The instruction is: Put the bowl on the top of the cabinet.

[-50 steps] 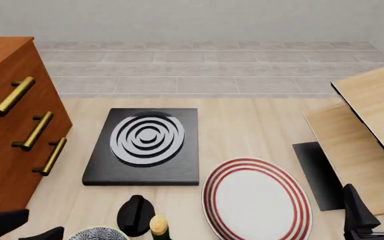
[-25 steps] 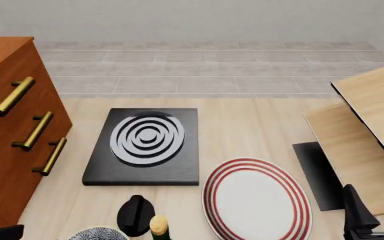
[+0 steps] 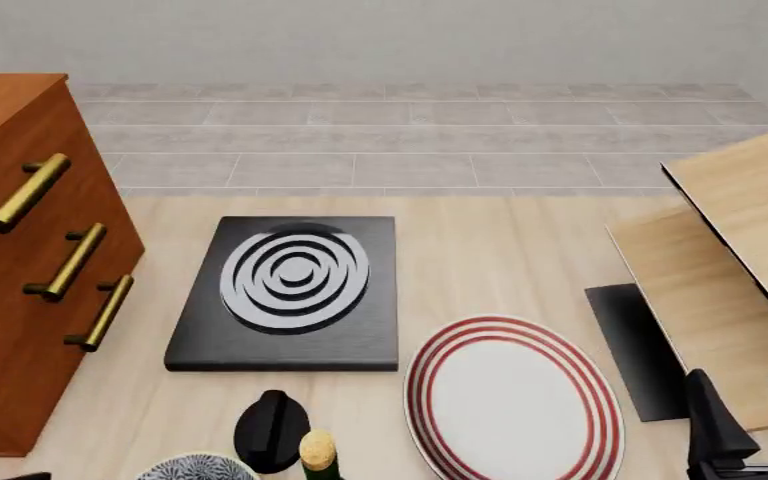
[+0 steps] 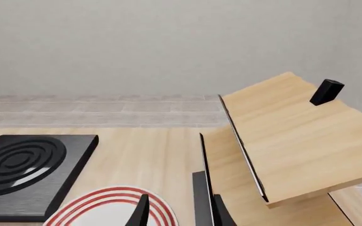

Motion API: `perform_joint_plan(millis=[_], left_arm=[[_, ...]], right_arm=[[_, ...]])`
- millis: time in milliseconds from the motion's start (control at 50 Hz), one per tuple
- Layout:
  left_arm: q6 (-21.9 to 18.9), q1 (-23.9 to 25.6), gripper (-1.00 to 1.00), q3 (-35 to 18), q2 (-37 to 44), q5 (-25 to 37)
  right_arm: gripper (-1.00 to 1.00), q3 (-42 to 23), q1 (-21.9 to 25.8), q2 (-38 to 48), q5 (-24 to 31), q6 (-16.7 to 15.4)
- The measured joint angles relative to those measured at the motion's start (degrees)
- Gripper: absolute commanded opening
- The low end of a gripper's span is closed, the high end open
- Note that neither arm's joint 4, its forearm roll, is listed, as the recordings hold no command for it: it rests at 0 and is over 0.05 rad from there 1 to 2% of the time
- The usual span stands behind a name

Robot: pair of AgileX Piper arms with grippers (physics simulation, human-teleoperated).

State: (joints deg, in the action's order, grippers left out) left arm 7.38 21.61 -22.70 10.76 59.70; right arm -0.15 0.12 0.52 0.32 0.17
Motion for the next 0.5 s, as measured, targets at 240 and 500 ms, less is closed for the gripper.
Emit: perform_joint_plan(millis=[240, 500], left_arm=[[1.51, -0.08, 1.00, 2.52, -1.23, -0.71], [2.78, -0.37, 1.00, 5.25, -1.53, -2.37]], right_arm=[[1.00, -0.01, 0.02, 0.01, 0.00, -0.08], [1.00, 0.02, 0.03, 0.06, -0.08, -0.13]])
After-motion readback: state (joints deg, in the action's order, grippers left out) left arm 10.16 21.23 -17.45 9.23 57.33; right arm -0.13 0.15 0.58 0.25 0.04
